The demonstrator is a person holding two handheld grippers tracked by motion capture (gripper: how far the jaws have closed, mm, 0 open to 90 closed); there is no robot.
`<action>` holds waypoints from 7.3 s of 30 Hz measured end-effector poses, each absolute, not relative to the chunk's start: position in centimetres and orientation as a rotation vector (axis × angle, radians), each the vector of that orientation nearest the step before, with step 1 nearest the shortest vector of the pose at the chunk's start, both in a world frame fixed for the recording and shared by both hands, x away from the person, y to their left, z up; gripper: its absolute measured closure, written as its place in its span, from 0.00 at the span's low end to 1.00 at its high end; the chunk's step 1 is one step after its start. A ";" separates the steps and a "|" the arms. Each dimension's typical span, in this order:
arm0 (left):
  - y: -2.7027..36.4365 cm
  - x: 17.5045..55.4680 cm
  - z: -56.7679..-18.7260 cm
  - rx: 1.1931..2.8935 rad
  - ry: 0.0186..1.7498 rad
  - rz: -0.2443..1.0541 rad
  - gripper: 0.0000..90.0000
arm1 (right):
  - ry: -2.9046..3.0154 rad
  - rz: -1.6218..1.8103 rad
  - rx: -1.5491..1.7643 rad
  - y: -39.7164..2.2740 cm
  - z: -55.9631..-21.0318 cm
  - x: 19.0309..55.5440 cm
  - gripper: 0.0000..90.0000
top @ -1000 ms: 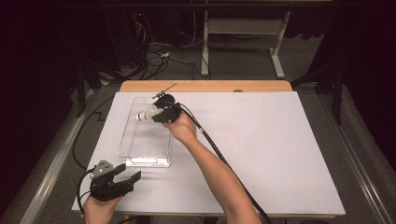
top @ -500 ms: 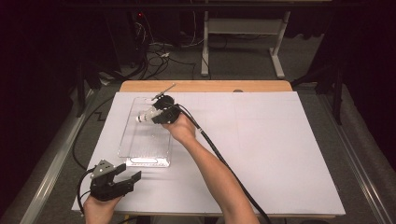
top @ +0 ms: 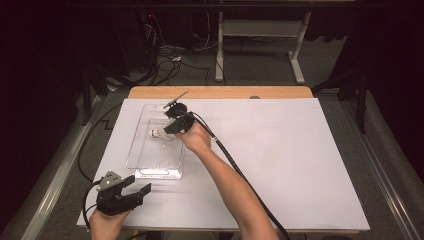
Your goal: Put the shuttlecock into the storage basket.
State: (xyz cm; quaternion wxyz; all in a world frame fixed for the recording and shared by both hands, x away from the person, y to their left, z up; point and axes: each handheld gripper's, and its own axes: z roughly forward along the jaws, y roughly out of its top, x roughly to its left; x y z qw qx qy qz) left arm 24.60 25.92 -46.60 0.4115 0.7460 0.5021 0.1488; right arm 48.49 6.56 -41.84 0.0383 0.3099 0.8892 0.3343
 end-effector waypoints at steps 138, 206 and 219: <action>25.7 24.8 -46.7 1.895 1.266 0.374 0.35 | 2.529 1.075 1.029 -4.9 -41.0 45.2 0.58; 25.8 24.8 -46.8 1.885 1.274 0.370 0.34 | 2.444 1.137 1.096 -11.5 -41.9 42.8 0.57; 25.7 24.8 -46.8 1.886 1.274 0.371 0.34 | 2.419 1.152 1.112 -12.9 -42.1 42.3 0.57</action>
